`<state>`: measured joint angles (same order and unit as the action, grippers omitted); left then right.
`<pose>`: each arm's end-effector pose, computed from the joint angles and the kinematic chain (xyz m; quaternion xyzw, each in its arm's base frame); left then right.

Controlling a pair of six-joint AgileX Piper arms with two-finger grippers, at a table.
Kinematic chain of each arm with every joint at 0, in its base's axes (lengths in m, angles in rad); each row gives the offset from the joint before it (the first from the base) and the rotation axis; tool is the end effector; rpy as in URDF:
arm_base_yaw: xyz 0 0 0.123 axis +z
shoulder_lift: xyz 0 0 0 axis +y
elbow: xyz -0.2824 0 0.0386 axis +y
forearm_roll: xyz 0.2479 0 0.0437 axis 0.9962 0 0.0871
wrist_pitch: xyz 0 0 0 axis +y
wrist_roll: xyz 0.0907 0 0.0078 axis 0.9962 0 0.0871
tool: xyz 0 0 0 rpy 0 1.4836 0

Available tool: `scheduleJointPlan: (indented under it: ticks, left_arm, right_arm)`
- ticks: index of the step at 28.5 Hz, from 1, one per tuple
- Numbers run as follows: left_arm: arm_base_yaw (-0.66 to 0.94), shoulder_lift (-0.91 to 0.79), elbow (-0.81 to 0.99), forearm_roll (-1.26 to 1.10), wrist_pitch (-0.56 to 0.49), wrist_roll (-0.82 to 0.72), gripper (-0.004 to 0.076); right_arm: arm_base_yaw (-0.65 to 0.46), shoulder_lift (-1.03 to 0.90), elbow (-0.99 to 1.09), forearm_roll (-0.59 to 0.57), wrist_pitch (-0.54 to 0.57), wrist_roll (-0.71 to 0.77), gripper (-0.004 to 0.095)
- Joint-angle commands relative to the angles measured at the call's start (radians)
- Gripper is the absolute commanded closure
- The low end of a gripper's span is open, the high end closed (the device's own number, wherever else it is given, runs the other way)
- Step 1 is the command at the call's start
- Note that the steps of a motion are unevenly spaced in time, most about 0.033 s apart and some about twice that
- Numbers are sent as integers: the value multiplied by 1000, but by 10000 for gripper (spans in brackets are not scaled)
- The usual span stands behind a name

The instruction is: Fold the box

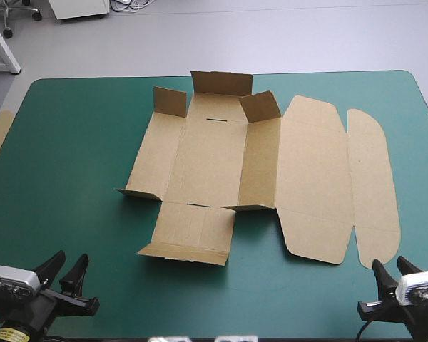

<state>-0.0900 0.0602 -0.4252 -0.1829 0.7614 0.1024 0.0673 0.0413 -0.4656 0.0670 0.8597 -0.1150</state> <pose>0.0215 -0.0134 0.2809 0.0611 0.8020 -0.0862 0.5879 0.0125 0.0055 0.2841 -0.0712 0.8154 0.0196 0.5742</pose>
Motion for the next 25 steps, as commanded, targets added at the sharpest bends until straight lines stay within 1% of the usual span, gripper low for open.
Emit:
scheduleJointPlan:
  ticks: [1, 9, 13, 19, 24, 25]
  left_arm:
    - [0, 19, -23, -17, -72, 4, 394]
    - [0, 20, -32, -17, -58, 1, 393]
    - [0, 81, -93, -17, -40, -5, 393]
    - [0, 345, -269, -17, -35, -5, 393]
    - [0, 594, -425, -17, 10, -5, 393]
    - [0, 683, -482, -17, 25, -5, 393]
  right_arm:
    - [-5, 17, -22, 0, -78, -6, 494]
    - [-5, 19, -22, 0, -76, -6, 494]
    - [-5, 66, -37, 0, -72, -6, 494]
    - [-5, 233, -111, 0, -95, -6, 494]
    - [-5, 356, -189, 23, -91, 7, 494]
    - [-5, 399, -213, 36, -86, 10, 494]
